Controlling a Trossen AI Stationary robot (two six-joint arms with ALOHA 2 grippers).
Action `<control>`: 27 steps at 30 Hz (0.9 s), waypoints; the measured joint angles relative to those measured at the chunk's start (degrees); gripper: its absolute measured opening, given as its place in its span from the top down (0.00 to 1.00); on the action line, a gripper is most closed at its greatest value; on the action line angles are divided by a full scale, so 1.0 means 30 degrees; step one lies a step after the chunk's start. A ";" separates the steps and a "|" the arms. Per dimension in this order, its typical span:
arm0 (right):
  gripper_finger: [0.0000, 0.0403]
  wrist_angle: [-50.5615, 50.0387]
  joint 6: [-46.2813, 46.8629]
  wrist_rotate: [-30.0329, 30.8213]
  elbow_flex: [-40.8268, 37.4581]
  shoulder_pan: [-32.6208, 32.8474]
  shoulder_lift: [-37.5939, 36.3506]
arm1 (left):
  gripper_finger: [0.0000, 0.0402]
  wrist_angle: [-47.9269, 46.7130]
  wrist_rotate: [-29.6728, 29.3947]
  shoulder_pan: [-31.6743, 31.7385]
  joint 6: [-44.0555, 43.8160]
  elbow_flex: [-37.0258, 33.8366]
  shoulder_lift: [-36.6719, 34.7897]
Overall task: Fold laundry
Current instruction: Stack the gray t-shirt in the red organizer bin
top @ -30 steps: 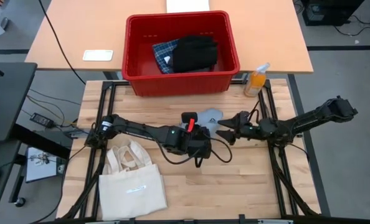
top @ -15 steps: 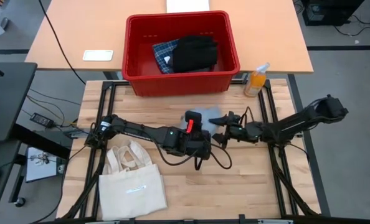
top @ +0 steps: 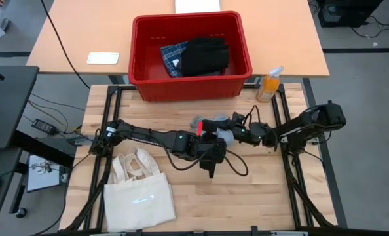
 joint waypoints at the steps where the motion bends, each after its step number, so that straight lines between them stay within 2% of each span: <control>1: 0.57 0.0025 -0.0342 -0.0184 0.0044 -0.0097 0.0011 | 0.87 -0.0078 0.0668 0.0126 -0.0891 0.0000 0.0000; 5: 0.87 0.0308 -0.1521 -0.0606 -0.0071 -0.0757 -0.0228 | 0.81 0.0072 0.2938 0.0619 -0.5852 0.0000 0.0000; 11: 0.88 0.0406 -0.3478 -0.3652 -0.0124 -0.2526 -0.1102 | 0.62 0.0093 0.4701 0.0544 -1.2595 0.0080 -0.0592; 14: 0.87 0.0409 -0.4206 -0.4622 -0.0124 -0.3634 -0.1848 | 0.53 0.0044 0.6155 0.0207 -1.4160 0.0075 -0.1326; 16: 0.88 0.0496 -0.4488 -0.5113 -0.0117 -0.4442 -0.2422 | 0.49 0.0002 0.6220 -0.0332 -1.4463 0.0080 -0.1816; 19: 0.88 0.0425 -0.4828 -0.6893 -0.0112 -0.5713 -0.3271 | 0.48 -0.0621 0.4429 -0.1212 -1.4535 0.0080 -0.2508; 24: 0.88 0.0115 -0.5287 -0.9114 0.0677 -0.7606 -0.4479 | 0.54 -0.2408 -0.2021 -0.2601 -1.5082 0.0036 -0.3146; 27: 0.88 -0.1709 -0.6005 -1.0505 0.2433 -0.8603 -0.4786 | 0.60 -0.2875 -0.2714 -0.2859 -1.4890 0.0021 -0.3331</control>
